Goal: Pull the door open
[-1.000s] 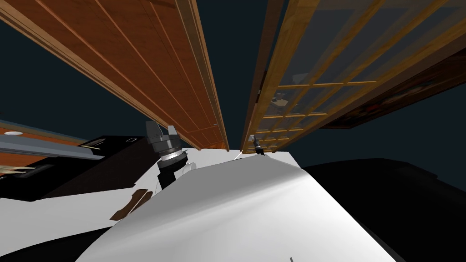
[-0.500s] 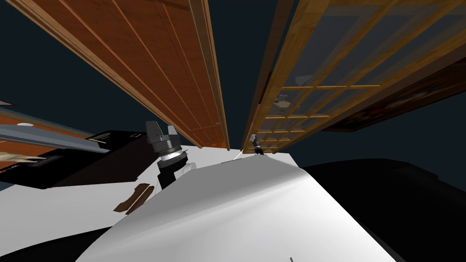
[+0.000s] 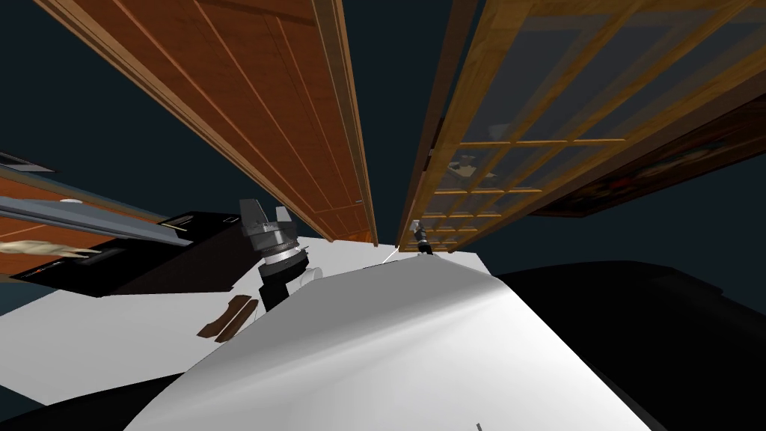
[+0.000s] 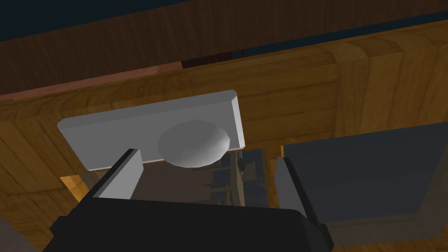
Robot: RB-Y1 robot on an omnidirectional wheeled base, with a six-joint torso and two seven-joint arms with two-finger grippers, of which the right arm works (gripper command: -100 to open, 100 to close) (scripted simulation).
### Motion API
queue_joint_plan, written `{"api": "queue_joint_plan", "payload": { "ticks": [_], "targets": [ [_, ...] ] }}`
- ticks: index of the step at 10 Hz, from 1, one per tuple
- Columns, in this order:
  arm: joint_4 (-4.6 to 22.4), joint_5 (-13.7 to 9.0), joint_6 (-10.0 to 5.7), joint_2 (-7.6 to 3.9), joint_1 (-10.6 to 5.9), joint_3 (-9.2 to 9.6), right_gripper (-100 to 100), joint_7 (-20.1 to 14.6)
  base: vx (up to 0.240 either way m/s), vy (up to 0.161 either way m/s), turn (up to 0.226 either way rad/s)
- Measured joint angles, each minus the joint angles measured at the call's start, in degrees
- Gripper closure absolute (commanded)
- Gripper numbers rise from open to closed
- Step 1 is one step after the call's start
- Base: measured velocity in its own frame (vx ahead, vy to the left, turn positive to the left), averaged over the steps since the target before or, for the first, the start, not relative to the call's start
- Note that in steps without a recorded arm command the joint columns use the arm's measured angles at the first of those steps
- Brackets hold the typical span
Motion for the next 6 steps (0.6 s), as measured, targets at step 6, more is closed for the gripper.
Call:
{"api": "queue_joint_plan", "payload": {
  "ticks": [6],
  "targets": [
    [-0.30, -3.26, 0.39, 0.64, -0.38, 1.04, -100, -8.96, -0.053, -0.015, 0.045]
  ]
}}
